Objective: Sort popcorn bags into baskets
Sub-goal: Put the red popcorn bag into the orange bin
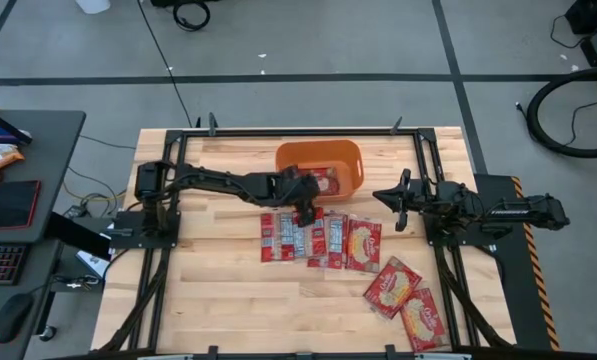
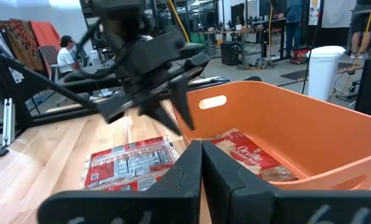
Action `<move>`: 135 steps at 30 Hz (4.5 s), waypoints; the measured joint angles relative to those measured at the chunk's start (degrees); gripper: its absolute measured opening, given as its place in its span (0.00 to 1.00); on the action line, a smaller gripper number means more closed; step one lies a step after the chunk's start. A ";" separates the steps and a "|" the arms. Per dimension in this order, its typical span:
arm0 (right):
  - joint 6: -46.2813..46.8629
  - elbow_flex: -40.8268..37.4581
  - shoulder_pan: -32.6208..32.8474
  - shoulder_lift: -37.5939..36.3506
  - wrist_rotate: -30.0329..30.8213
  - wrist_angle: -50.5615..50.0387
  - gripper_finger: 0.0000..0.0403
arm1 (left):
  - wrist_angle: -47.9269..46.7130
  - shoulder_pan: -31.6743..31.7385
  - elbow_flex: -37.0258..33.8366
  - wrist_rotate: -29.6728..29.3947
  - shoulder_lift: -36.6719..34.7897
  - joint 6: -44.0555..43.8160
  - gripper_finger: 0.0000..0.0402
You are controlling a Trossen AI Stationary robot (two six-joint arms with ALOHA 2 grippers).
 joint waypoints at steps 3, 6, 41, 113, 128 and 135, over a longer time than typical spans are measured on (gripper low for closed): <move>0.00 0.00 0.00 0.00 0.00 0.20 0.04 | -0.54 -2.03 0.00 3.27 -0.02 10.39 0.23; 0.00 0.00 0.00 0.00 0.00 0.23 0.04 | -3.19 -4.74 0.00 5.27 -0.04 20.67 0.22; 0.00 0.00 0.00 0.02 0.04 0.52 0.04 | -17.42 -19.15 -18.53 -21.19 -0.17 42.46 0.44; 0.00 0.00 0.00 0.02 0.16 0.90 0.04 | -36.89 22.31 24.84 43.13 6.18 4.19 0.01; 0.00 -0.02 -0.02 0.02 0.15 0.90 0.04 | -49.80 20.90 37.40 37.55 18.01 18.48 0.05; 0.00 0.00 -0.02 0.02 0.15 0.90 0.04 | -48.91 19.96 37.37 33.74 18.03 18.61 0.11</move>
